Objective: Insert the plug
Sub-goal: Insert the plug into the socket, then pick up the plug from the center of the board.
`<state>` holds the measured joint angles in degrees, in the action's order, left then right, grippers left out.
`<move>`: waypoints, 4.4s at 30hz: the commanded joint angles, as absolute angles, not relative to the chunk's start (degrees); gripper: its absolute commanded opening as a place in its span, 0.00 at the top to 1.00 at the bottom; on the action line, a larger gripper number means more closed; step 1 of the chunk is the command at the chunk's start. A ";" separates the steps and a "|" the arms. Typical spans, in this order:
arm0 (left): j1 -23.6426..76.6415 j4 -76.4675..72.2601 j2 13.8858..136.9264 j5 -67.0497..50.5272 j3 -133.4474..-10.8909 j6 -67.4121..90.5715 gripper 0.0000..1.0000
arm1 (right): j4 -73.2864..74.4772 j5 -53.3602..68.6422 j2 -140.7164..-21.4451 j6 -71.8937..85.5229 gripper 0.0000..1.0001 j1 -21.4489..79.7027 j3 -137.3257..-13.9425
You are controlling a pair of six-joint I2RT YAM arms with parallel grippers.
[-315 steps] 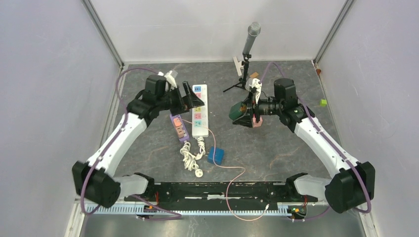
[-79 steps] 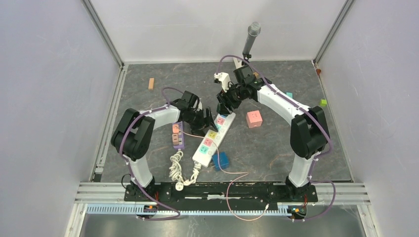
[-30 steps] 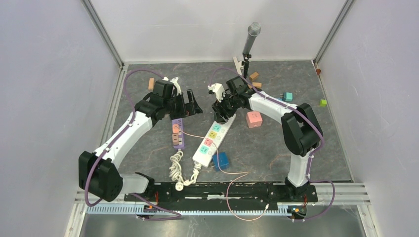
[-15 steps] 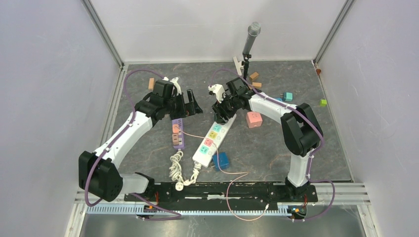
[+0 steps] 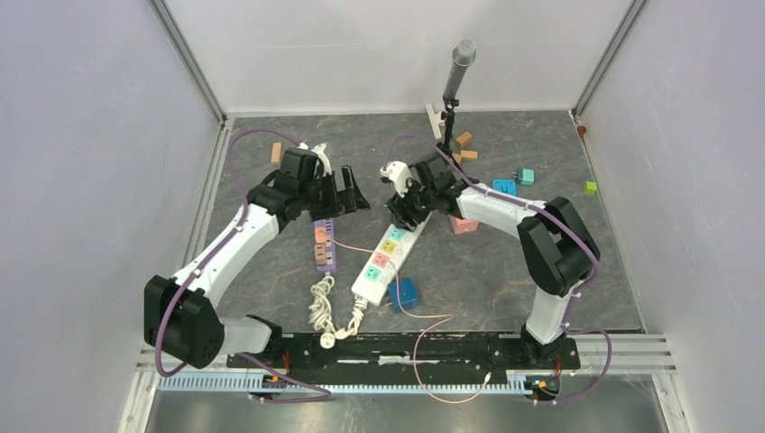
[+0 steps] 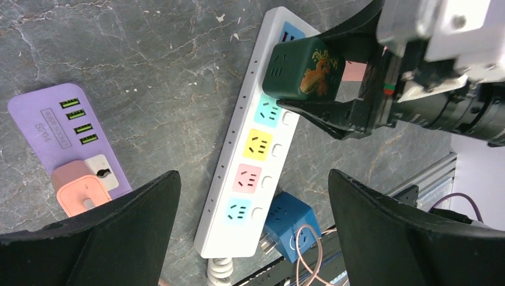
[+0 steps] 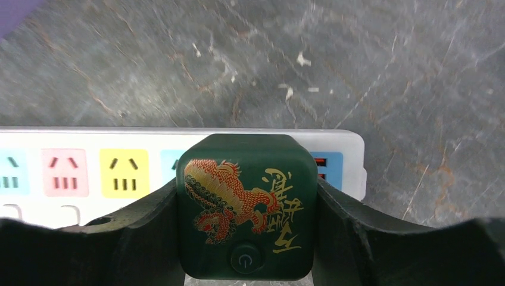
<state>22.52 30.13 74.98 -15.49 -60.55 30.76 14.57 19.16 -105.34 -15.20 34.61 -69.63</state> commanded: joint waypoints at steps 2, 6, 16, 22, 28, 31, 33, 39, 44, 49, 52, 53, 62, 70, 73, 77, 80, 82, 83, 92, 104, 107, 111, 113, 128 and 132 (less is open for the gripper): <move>22.28 28.63 73.58 -15.74 -60.56 30.02 0.00 | 15.51 12.92 -104.76 -15.67 1.00 35.42 -60.65; 22.22 28.46 73.40 -15.83 -60.55 30.05 0.00 | 14.10 13.52 -105.45 -14.82 1.00 35.42 -58.44; 22.20 30.29 70.69 -11.77 -61.82 29.64 0.00 | 14.52 13.98 -103.36 -13.71 0.73 35.41 -61.48; 22.12 32.08 65.55 -1.31 -62.13 29.33 0.00 | 17.99 11.09 -96.98 -11.87 0.02 35.33 -71.31; 21.82 31.47 60.36 2.83 -59.28 30.03 0.00 | 16.13 2.28 -86.96 -8.54 0.02 35.32 -73.13; 21.81 31.55 60.55 -0.85 -58.58 30.43 0.00 | 16.28 -4.77 -82.05 -5.62 0.02 35.01 -71.17; 21.76 31.80 60.85 -2.86 -58.29 31.55 0.00 | 14.92 -8.09 -78.08 -3.16 0.02 34.50 -68.15; 21.81 30.46 60.28 -7.75 -57.19 36.25 0.00 | 14.17 -5.72 -68.36 4.48 0.02 29.99 -59.74; 22.21 25.89 61.54 -17.15 -54.50 42.19 0.00 | 18.20 -0.40 -66.66 5.84 0.02 27.31 -55.58; 26.43 22.77 63.56 -22.83 -53.75 42.92 0.00 | 19.97 5.11 -65.44 6.66 0.02 26.33 -51.29; 31.29 22.97 63.89 -22.86 -54.46 40.80 0.00 | 21.43 8.39 -65.57 6.66 0.02 26.19 -49.75; 33.31 23.28 63.89 -22.40 -54.73 39.67 0.00 | 21.62 9.80 -65.66 6.62 0.02 26.19 -49.05; 44.99 28.40 64.14 -14.01 -58.01 30.78 0.00 | 27.06 26.34 -68.67 5.76 0.03 27.24 -43.85; 45.00 17.29 64.16 -6.86 -58.62 33.94 0.00 | 32.17 31.07 -67.74 4.74 0.17 37.21 -40.15; 45.00 16.52 67.25 -3.97 -60.77 35.35 0.01 | 33.15 31.53 -64.14 4.91 0.22 40.07 -40.08; 44.91 15.11 71.43 -3.07 -63.12 36.17 0.02 | 35.41 33.52 -61.94 1.98 0.27 44.03 -39.31; 44.91 15.08 74.75 -4.07 -64.98 35.63 0.04 | 36.43 34.93 -61.52 0.81 0.28 47.28 -39.02; 44.91 15.57 77.38 -5.95 -66.31 34.26 0.04 | 37.22 35.67 -62.31 0.53 0.28 49.62 -39.56; 44.91 16.45 78.39 -6.63 -67.03 33.54 0.05 | 37.69 35.69 -62.91 0.46 0.28 50.74 -39.91; 45.00 26.15 87.99 -17.19 -71.17 22.99 0.09 | 43.05 38.45 -67.97 -5.16 0.45 53.86 -47.57; 48.80 26.13 84.57 -23.36 -57.59 10.06 0.07 | 42.34 44.47 -64.28 -8.86 0.52 54.58 -51.50; 50.29 25.93 83.49 -23.36 -54.59 7.17 0.06 | 42.36 44.72 -64.02 -8.96 0.53 54.58 -51.33; 52.72 25.61 82.25 -20.41 -52.21 4.57 0.04 | 41.87 44.13 -62.97 -8.97 0.53 54.58 -51.59; 54.11 25.22 82.14 -18.62 -51.69 3.60 0.04 | 40.27 42.90 -61.68 -7.96 0.52 54.62 -51.59; 63.19 24.22 89.66 -5.08 -53.94 1.55 0.09 | 35.24 6.14 -50.62 1.57 0.36 53.39 -58.21; 63.58 24.38 91.46 -3.53 -55.13 1.53 0.20 | 35.64 -4.21 -49.19 3.77 0.32 53.01 -60.96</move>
<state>63.07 24.64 89.08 -7.18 -53.52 3.84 37.52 10.26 -50.92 0.12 53.45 -56.90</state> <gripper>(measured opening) 0.840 0.663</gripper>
